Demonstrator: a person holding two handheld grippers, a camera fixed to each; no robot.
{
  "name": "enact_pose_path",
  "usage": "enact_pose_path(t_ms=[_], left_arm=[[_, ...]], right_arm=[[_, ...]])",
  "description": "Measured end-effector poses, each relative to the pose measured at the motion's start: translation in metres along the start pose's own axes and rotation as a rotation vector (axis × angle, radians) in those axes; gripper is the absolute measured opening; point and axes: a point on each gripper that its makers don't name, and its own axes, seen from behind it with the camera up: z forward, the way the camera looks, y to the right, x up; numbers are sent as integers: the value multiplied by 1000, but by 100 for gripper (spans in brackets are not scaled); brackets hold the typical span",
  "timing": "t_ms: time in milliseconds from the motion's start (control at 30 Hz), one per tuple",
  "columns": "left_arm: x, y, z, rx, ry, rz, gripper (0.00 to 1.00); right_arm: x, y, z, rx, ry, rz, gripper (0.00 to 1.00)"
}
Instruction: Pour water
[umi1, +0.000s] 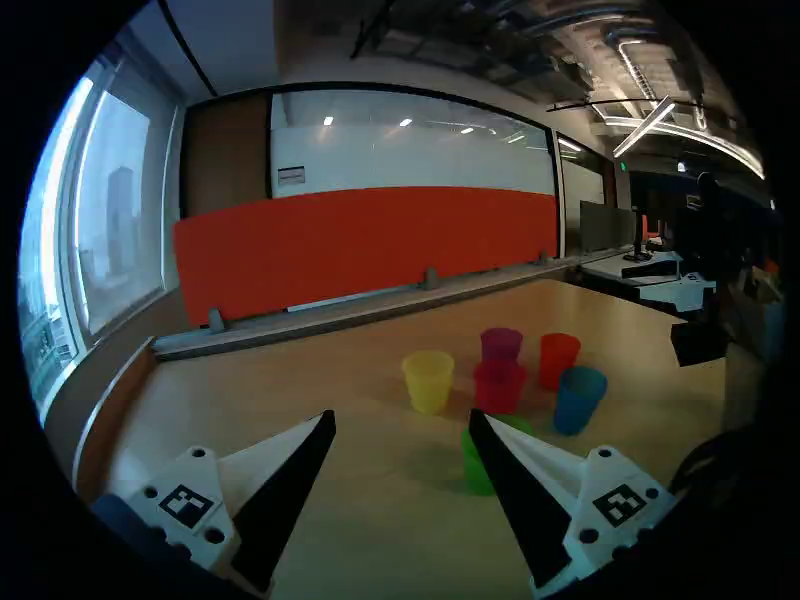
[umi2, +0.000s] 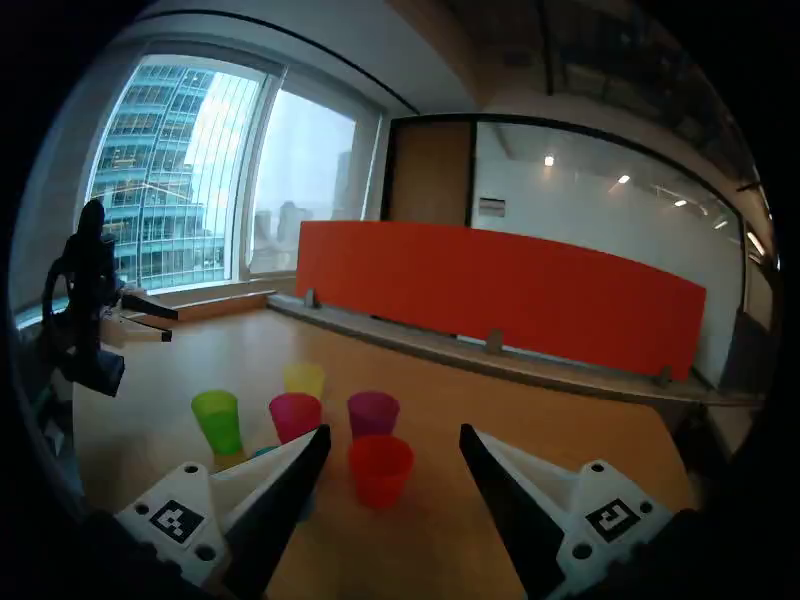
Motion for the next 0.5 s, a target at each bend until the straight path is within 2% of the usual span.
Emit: enact_pose_path(t_ms=[200, 367, 500], left_arm=[[19, -4, -10, 60, 76, -11, 100], [36, -12, -20, 117, 142, -31, 100], [49, -17, -27, 150, 191, -41, 100]], right_arm=[[15, 13, -4, -70, 61, -2, 100], [31, 20, -9, -134, 117, -12, 100], [39, 32, -14, -203, 158, 2, 100]])
